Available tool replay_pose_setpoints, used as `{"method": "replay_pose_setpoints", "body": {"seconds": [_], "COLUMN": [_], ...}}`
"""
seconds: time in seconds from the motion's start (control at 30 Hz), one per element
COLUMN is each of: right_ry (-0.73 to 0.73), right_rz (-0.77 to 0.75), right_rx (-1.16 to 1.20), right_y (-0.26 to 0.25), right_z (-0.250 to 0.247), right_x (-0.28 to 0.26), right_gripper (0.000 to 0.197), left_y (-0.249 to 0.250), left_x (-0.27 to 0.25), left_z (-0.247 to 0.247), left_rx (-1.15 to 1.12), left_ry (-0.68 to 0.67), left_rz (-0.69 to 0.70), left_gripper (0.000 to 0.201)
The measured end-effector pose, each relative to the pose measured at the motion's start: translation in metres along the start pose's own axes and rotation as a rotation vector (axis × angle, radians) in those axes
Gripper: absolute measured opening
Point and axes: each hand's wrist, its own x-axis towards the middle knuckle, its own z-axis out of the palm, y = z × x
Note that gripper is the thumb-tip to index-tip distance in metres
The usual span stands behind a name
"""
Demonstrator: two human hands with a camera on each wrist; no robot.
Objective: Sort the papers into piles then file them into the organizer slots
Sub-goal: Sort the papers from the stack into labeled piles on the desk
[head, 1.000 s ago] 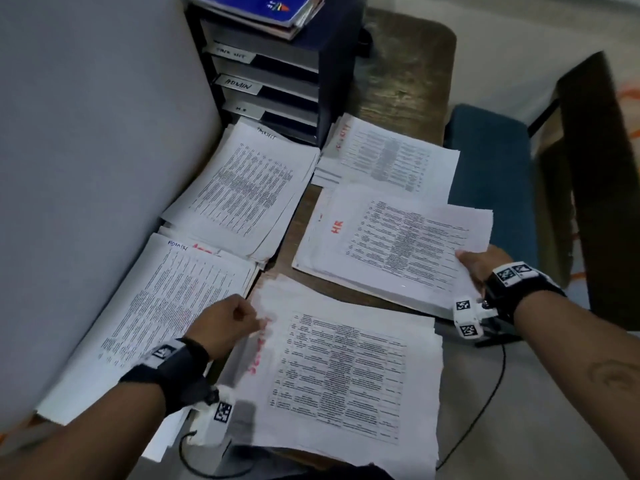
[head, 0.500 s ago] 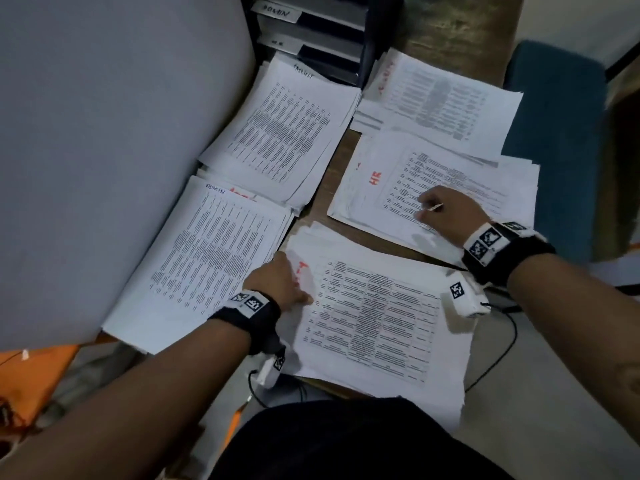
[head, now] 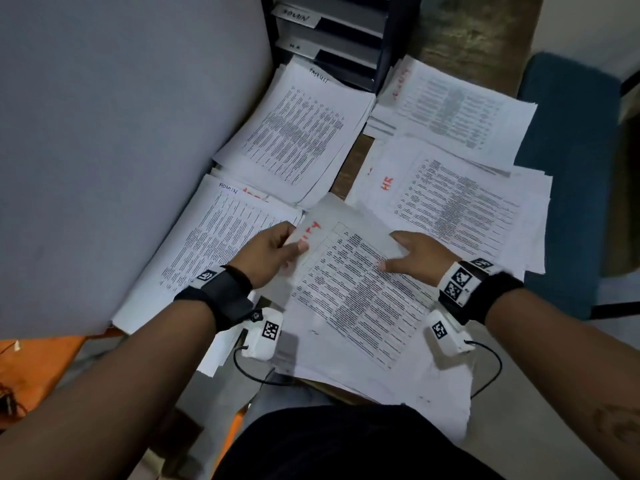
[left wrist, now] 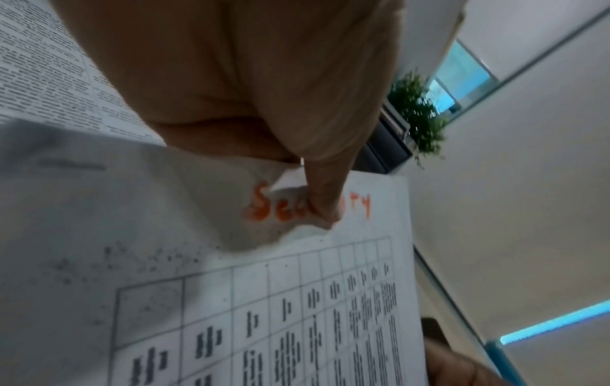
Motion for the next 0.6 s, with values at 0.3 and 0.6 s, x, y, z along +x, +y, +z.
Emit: {"method": "replay_pose_setpoints", "body": {"seconds": [0.3,0.6], "right_ry": [0.044,-0.013], "right_rz": [0.028,0.158], "right_rx": [0.011,0.127], "right_y": [0.009,0.025], "right_z": [-0.03,-0.043], "right_x": [-0.006,-0.011], "right_gripper": [0.025,0.022], "left_y": [0.008,0.005], "left_x": [0.024,0.021], "left_z": [-0.031,-0.033], "left_rx": [0.028,0.198], "left_ry": [0.033,0.064], "left_rz": [-0.005,-0.022], "left_gripper": [0.026,0.03]}}
